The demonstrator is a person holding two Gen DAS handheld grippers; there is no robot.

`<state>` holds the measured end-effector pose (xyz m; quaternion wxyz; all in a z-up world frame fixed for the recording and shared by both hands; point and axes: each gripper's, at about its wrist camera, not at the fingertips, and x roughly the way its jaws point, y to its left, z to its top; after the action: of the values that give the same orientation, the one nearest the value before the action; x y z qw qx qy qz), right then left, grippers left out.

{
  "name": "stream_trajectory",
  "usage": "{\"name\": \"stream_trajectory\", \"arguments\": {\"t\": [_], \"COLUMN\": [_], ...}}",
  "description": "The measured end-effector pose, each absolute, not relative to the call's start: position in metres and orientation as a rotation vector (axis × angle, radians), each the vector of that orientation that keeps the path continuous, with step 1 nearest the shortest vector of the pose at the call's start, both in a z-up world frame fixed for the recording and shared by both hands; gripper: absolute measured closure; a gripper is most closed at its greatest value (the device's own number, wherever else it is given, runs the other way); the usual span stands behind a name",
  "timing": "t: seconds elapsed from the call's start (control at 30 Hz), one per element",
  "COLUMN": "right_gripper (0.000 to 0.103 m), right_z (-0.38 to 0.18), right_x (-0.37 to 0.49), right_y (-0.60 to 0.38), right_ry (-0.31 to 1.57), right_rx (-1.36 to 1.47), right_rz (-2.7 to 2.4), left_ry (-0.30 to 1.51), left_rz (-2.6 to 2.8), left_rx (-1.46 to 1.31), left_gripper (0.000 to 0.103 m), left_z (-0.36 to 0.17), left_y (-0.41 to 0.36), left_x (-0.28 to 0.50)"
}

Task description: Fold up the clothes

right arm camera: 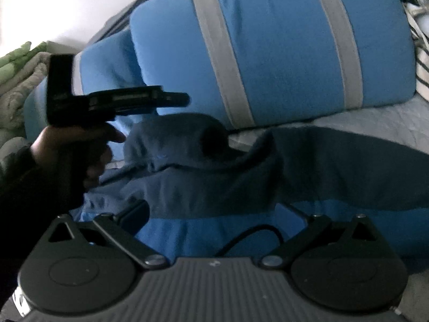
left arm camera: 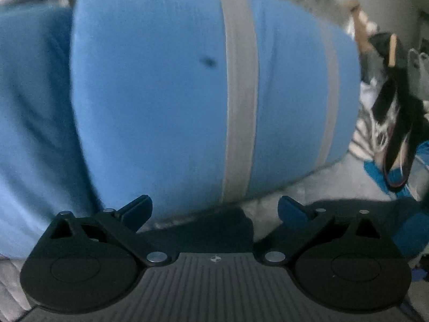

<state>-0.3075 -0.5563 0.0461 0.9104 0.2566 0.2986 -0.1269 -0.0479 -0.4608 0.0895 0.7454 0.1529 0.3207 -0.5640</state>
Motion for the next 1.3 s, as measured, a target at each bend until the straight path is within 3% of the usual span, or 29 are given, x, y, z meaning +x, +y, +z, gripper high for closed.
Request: {"name": "stream_trajectory", "arguments": {"t": [0.07, 0.13, 0.23, 0.43, 0.7, 0.93, 1.0, 1.2, 1.3], "right_gripper": [0.0, 0.0, 0.0, 0.0, 0.0, 0.001, 0.002, 0.003, 0.011], "right_z": [0.044, 0.043, 0.043, 0.043, 0.053, 0.06, 0.067, 0.061, 0.043], "right_x": [-0.308, -0.309, -0.311, -0.311, -0.31, -0.313, -0.311, -0.306, -0.296], "right_y": [-0.559, -0.562, -0.566, -0.566, -0.544, -0.574, -0.567, -0.512, -0.495], "right_ry": [0.622, 0.626, 0.628, 0.631, 0.574, 0.489, 0.472, 0.46, 0.521], "right_rx": [0.547, 0.566, 0.578, 0.534, 0.272, 0.492, 0.382, -0.364, -0.523], "right_rz": [-0.264, -0.269, -0.282, -0.301, -0.331, -0.226, -0.226, -0.067, 0.037], "left_ry": [0.773, 0.826, 0.821, 0.86, 0.9, 0.883, 0.866, 0.845, 0.839], "left_rz": [-1.252, -1.255, -1.238, -1.133, -1.11, -1.145, -1.158, -1.247, -1.259], "left_rx": [0.339, 0.348, 0.319, 0.142, 0.014, 0.072, 0.084, -0.032, -0.047], "left_gripper": [0.021, 0.081, 0.09, 0.094, 0.095, 0.095, 0.095, 0.095, 0.095], "left_z": [0.077, 0.068, 0.067, 0.068, 0.039, 0.039, 0.041, 0.045, 0.05], "left_y": [-0.463, -0.458, -0.433, -0.367, -0.304, -0.313, -0.313, -0.301, -0.3], "left_x": [-0.047, -0.051, -0.068, -0.093, -0.104, -0.107, -0.109, -0.1, -0.098]}}
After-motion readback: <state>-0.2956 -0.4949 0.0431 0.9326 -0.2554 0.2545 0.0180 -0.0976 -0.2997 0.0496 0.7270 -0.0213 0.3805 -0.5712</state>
